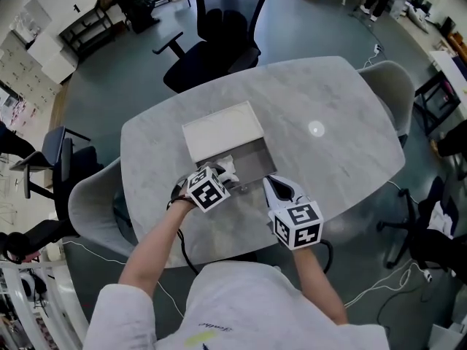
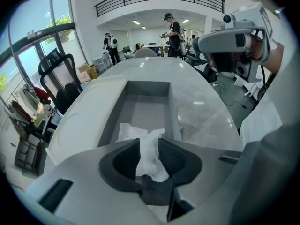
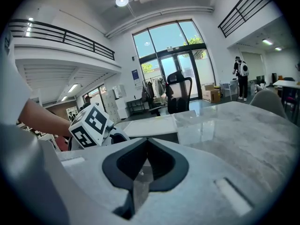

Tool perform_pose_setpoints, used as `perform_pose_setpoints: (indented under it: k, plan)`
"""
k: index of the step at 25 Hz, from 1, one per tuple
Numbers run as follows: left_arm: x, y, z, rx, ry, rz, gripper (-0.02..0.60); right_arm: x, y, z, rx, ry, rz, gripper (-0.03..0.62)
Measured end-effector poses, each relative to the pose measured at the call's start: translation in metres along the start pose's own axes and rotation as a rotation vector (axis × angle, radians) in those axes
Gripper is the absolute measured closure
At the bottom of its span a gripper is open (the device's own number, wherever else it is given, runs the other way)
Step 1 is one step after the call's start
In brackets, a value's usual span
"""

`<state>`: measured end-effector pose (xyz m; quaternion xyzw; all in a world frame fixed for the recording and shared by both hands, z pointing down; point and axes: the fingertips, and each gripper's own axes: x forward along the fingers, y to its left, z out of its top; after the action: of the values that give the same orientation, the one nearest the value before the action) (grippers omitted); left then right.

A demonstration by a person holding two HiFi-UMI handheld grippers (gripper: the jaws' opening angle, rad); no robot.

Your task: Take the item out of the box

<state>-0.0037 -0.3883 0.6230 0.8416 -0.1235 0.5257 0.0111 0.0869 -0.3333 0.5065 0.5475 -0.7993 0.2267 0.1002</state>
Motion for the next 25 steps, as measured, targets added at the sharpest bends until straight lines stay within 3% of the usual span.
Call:
perform_pose_setpoints:
  k: [9,12,16,25]
  plan:
    - [0.016,-0.005,0.0,0.169,0.081,-0.008,0.483,0.002,-0.014,0.001,0.021,-0.003,-0.04,0.589]
    - [0.016,-0.006,0.001,0.215,0.081,0.004,0.534,0.001,-0.019,0.002,0.028,-0.003,-0.05,0.589]
    - [0.012,-0.007,0.004,0.187,0.063,0.012,0.558,0.0,-0.016,0.003,0.026,-0.007,-0.04,0.589]
    - [-0.014,-0.009,0.025,0.171,0.0,0.106,0.561,-0.015,-0.005,0.009,0.0,-0.032,-0.008,0.589]
